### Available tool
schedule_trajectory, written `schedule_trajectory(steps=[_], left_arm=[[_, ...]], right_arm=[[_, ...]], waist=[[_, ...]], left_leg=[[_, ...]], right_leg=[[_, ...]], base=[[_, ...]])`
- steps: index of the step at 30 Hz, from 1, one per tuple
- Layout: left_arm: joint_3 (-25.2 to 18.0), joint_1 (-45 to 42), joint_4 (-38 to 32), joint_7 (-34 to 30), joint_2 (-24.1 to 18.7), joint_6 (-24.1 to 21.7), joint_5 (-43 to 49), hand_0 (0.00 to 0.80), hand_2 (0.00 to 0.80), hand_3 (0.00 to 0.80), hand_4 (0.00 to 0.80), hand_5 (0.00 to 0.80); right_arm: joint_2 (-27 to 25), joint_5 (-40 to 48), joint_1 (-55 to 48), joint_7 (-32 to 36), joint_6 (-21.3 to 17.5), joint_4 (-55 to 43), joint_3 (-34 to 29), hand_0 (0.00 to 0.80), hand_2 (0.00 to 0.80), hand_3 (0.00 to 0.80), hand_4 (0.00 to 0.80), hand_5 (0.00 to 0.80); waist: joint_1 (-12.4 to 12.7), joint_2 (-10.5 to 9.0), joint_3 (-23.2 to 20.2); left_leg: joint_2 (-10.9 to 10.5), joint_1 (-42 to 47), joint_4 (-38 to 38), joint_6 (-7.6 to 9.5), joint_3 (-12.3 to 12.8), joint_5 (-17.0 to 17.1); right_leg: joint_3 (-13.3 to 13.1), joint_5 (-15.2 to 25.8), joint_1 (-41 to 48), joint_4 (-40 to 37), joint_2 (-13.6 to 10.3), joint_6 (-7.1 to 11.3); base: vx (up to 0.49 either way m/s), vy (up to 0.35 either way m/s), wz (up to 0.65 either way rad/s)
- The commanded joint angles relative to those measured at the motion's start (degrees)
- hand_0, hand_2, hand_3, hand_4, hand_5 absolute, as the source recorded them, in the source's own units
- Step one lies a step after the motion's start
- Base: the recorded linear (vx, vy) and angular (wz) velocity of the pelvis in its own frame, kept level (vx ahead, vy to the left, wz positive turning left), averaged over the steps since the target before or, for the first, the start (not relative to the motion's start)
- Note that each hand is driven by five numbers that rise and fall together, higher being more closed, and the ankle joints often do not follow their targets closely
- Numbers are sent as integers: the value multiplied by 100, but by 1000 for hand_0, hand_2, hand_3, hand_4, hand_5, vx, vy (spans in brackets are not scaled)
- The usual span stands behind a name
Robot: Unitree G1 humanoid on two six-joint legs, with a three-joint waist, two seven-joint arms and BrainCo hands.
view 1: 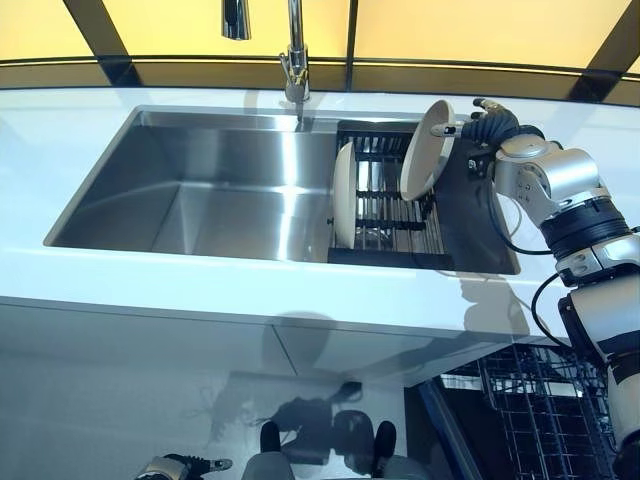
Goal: Take plates into dishwasher
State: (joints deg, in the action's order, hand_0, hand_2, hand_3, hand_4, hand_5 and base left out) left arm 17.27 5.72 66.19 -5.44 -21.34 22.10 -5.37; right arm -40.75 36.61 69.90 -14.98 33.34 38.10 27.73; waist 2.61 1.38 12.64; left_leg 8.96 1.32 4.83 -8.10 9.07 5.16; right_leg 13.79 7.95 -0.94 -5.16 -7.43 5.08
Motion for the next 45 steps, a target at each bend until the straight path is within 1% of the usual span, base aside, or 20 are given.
schedule_trajectory(steps=[1, 19, 34, 35, 36, 39, 45], left_arm=[[368, 469, 291, 99, -203, 137, -89, 0, 0, 0, 0, 0], [378, 578, 242, 120, -182, 156, -258, 0, 0, 0, 0, 0], [331, 690, 134, 166, -165, 242, -569, 0, 0, 0, 0, 0], [321, 694, 126, 171, -163, 266, -589, 0, 0, 0, 0, 0], [315, 698, 124, 184, -159, 283, -605, 0, 0, 0, 0, 0], [301, 690, 146, 199, -150, 285, -634, 0, 0, 0, 0, 0], [329, 660, 157, 258, -125, 253, -654, 0, 0, 0, 0, 0]], right_arm=[[-108, -173, 458, -179, -127, -292, 191, 0, 0, 0, 0, 0], [-43, -326, 380, -147, -68, -345, 185, 0, 0, 0, 0, 0], [-38, -334, 438, -362, 65, -256, 181, 0, 0, 0, 0, 0], [-46, -343, 439, -394, 55, -234, 176, 242, 242, 242, 242, 242], [-55, -388, 438, -414, 41, -207, 165, 800, 800, 800, 800, 800], [-85, -480, 465, -471, 30, -158, 169, 800, 800, 800, 800, 800], [-197, -827, 711, -909, 17, 78, 277, 800, 800, 800, 800, 800]], waist=[[133, -312, 252], [114, -280, 441], [152, -261, 652], [157, -262, 662], [159, -263, 664], [161, -263, 652], [202, -270, 611]], left_leg=[[-229, -221, 17, 109, -111, 15], [-252, -342, 17, 123, -127, 50], [-283, -485, 17, 142, -166, 86], [-284, -491, 17, 143, -171, 88], [-283, -490, 17, 140, -175, 85], [-291, -499, 17, 141, -194, 81], [-299, -490, 17, 147, -217, 70]], right_leg=[[30, -322, 202, 16, -204, 277], [14, -277, 73, 16, -202, 264], [46, -228, -45, 16, -209, 256], [50, -225, -47, 16, -208, 257], [55, -225, -45, 16, -210, 258], [60, -227, -56, 16, -210, 260], [73, -229, -38, 16, -216, 269]], base=[[0, 0, 0], [0, 0, 0], [-7, 10, 1], [0, 0, 0], [0, 0, 0], [0, 0, 0], [-8, 6, 3]])
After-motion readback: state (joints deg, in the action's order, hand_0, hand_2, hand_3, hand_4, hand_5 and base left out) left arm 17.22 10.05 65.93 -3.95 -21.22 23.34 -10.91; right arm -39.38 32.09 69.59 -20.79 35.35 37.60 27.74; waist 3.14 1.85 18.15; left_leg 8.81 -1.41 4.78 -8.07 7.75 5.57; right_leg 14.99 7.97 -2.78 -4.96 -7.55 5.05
